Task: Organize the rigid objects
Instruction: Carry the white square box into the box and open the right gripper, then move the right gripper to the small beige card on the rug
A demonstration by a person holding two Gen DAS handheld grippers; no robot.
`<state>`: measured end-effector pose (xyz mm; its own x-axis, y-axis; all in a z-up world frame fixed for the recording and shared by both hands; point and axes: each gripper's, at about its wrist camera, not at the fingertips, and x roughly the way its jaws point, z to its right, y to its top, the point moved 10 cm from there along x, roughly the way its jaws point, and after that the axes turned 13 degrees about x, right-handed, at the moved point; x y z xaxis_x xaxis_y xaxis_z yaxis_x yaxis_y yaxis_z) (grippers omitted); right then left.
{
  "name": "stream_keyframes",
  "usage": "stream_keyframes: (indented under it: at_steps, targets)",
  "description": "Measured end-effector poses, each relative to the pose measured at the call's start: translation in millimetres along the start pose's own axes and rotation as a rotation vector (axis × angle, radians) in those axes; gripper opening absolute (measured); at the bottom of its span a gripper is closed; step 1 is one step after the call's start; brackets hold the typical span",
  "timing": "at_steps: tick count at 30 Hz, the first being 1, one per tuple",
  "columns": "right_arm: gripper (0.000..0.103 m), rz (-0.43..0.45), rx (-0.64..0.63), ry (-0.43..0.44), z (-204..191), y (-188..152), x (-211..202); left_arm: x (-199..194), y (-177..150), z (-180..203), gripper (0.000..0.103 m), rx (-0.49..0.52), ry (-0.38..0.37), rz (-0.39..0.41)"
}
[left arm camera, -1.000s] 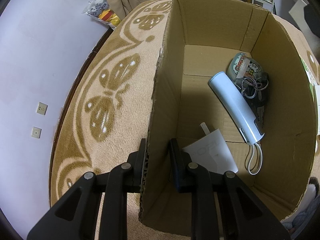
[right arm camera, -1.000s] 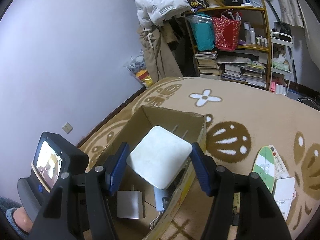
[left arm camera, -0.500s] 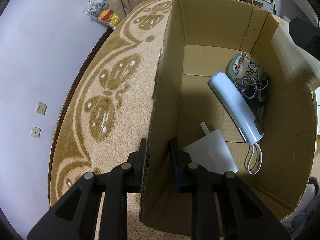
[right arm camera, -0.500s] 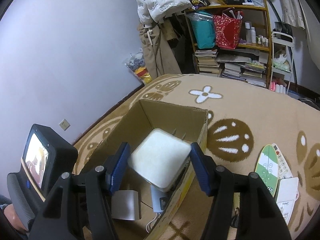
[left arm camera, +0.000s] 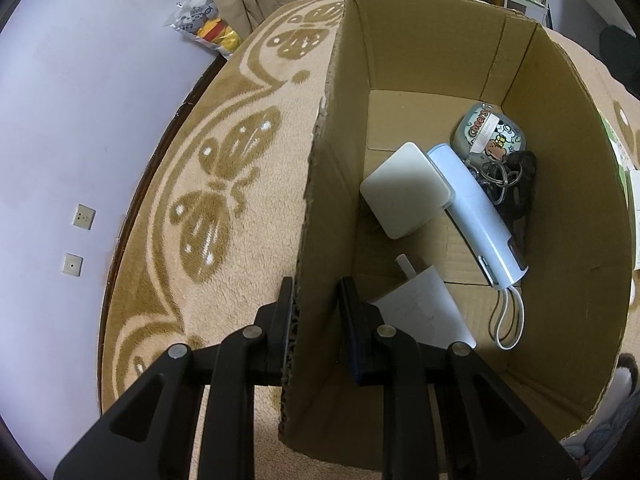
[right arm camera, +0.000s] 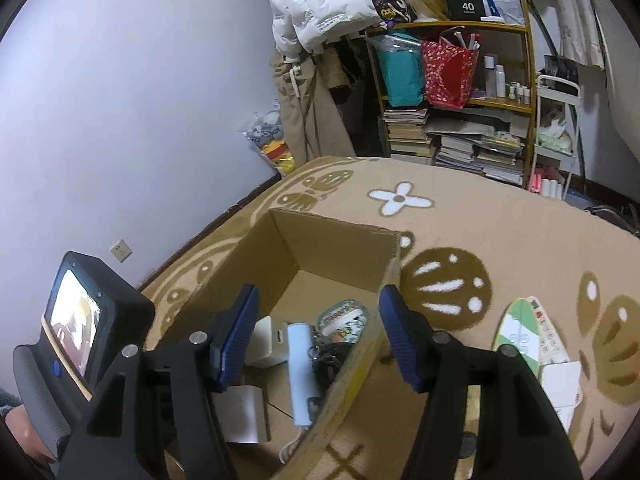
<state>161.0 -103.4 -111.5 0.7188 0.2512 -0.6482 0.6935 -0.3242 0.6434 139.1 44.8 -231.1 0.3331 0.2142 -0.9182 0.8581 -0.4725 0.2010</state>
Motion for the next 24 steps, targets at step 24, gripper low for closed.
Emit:
stream_keyframes:
  at_steps: [24]
  targets:
    - [0.083, -0.207, 0.170, -0.223, 102, -45, 7, 0, 0, 1, 0.021, 0.007, 0.009, -0.001]
